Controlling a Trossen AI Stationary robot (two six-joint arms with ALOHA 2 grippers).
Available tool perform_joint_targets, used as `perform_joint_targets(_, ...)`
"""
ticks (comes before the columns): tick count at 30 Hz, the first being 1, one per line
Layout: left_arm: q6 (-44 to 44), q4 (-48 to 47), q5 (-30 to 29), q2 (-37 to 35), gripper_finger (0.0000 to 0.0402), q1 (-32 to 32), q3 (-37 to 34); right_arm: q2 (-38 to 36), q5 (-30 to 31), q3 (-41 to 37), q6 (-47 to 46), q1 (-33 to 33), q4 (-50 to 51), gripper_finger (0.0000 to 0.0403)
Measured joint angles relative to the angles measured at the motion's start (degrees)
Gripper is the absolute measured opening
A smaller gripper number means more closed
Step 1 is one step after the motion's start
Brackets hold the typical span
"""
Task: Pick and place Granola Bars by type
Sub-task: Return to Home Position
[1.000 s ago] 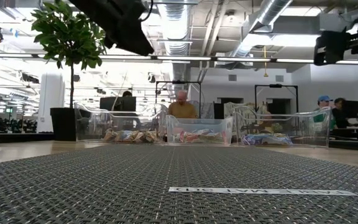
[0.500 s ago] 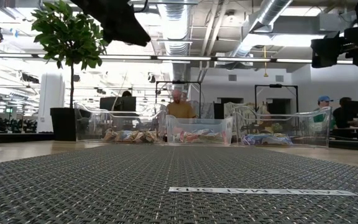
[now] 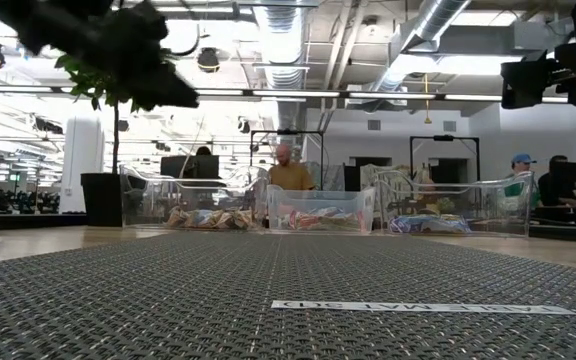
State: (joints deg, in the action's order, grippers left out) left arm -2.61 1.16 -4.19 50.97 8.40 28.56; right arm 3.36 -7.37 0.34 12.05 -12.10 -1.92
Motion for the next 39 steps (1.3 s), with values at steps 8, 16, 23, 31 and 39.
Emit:
perform_joint_targets(8, -0.96, -0.61, 3.97, -16.96, 0.0153, 0.0, -12.01, 0.02, -0.14, 0.0, -0.02, 0.0, 0.02, 0.0249)
perform_joint_targets(16, -1.11, -0.94, 7.58, -34.31, 0.0153, -0.69, -21.14, 0.0, -0.16, -0.02, -0.02, 0.0, -0.02, 0.0249)
perform_joint_targets(23, -0.08, -5.67, 8.4, -46.67, 0.0153, -1.78, -25.03, 0.02, -0.14, -0.02, -0.02, 0.0, 0.01, 0.0249)
perform_joint_targets(31, 3.6, -9.15, 8.17, -50.7, 0.0153, -2.29, -24.59, 0.02, -0.14, -0.02, -0.04, 0.0, 0.01, 0.0249)
perform_joint_targets(39, 7.09, -7.54, 11.2, -50.85, 0.0153, -2.56, -24.89, 0.02, -0.12, -0.02, -0.02, 0.0, 0.01, 0.0249)
